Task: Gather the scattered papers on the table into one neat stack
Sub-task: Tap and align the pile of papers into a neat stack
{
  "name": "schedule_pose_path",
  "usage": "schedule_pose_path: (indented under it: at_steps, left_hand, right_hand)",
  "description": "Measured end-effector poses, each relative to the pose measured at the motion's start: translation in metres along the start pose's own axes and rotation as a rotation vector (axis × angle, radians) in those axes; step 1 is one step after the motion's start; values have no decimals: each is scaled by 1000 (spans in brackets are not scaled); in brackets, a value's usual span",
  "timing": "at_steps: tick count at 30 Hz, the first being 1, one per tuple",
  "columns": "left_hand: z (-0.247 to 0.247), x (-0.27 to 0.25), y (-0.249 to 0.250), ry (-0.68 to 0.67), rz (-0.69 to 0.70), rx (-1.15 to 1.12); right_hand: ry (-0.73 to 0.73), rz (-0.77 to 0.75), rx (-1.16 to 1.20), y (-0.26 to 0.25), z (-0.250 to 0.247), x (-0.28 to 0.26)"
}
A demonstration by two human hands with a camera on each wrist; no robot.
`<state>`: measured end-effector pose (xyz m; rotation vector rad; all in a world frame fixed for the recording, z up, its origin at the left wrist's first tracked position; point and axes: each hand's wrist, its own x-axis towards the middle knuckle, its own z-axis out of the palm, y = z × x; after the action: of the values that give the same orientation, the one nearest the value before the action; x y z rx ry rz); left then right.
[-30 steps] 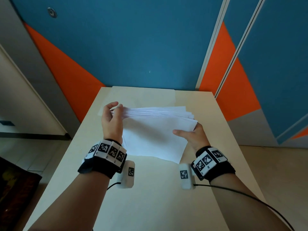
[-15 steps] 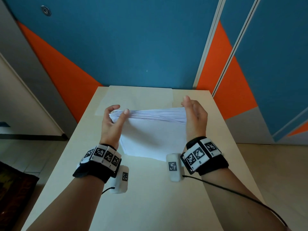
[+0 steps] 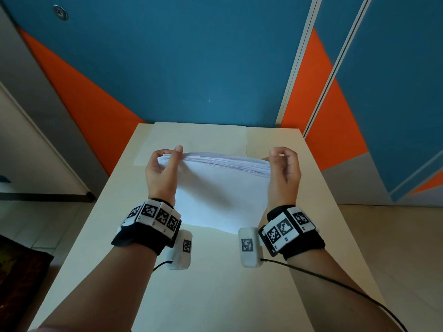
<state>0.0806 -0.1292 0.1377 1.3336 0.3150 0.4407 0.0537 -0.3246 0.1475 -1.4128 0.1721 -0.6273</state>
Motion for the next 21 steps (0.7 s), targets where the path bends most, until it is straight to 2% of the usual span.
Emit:
schedule_pose_path:
  at_steps: [2, 5, 6, 8, 10, 12, 13, 14, 17, 19, 21]
  left_hand:
    - [1, 1, -1, 2, -12, 3]
    - [0, 4, -2, -13, 0, -1]
    - [-1, 5, -4, -29, 9, 3]
    - [-6, 7, -9, -122, 25, 32]
    - [-15, 12, -18, -271, 31, 86]
    - [-25, 15, -28, -388, -28, 99]
    - [-29, 16, -32, -434, -70, 101]
    - [-31, 15, -36, -457, -113, 99]
    - [-31, 11, -40, -440, -170, 71]
    - [-28, 11, -36, -455, -150, 55]
    - [-26, 12, -27, -493, -110, 22]
  right_hand:
    - [-60, 9, -5, 3, -2, -4]
    - [-47, 53, -2, 2, -8, -1]
    - [-100, 82, 2, 1, -11, 1]
    - [-318, 135, -17, 5, -22, 8]
    - [-557, 187, 7, 12, -34, 14]
    - [-708, 267, 7, 22, -45, 14]
    - [-739, 301, -65, 27, -49, 13]
    - [-724, 331, -155, 31, -49, 8]
    - [-475, 402, -322, 39, -43, 0]
    - [-376, 388, -286, 35, -37, 1]
    - [-348, 354, -186, 25, -34, 7]
